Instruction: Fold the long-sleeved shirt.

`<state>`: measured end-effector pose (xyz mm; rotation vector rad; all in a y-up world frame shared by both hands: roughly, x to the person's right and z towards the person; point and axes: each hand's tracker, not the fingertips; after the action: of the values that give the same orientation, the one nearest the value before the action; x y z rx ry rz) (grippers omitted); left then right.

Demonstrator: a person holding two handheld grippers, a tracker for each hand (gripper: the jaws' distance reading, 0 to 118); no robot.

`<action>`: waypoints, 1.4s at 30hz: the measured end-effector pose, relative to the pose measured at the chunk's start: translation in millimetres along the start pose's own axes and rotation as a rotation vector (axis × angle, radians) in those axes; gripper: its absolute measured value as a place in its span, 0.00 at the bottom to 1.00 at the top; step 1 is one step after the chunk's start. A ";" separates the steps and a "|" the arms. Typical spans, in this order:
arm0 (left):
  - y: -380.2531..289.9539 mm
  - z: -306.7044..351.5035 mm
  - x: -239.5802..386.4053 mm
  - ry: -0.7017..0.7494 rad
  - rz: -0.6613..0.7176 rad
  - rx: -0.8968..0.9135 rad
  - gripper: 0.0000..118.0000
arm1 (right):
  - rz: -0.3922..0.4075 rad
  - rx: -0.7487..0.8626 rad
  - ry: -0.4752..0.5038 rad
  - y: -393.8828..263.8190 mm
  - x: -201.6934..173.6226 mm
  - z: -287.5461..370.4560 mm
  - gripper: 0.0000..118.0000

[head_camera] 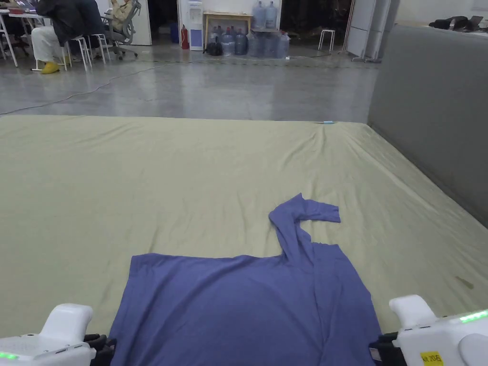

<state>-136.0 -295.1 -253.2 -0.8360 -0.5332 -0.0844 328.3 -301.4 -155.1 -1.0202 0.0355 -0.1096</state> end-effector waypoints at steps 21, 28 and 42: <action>137.2 -196.7 -57.5 0.070 0.018 0.025 0.00 | -0.304 0.032 -0.183 406.3 99.8 -304.6 0.74; 152.3 -212.2 -61.2 0.083 0.071 0.022 0.00 | -0.207 -0.040 -0.286 403.0 89.6 -337.2 0.01; 112.1 -107.3 -53.3 0.049 0.005 0.047 0.00 | -0.125 0.263 0.007 235.5 2.8 -43.1 0.00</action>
<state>-106.4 -304.3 -414.4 -0.7872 -0.4853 -0.0877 345.2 -216.3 -378.3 -0.7591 -0.0361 -0.2259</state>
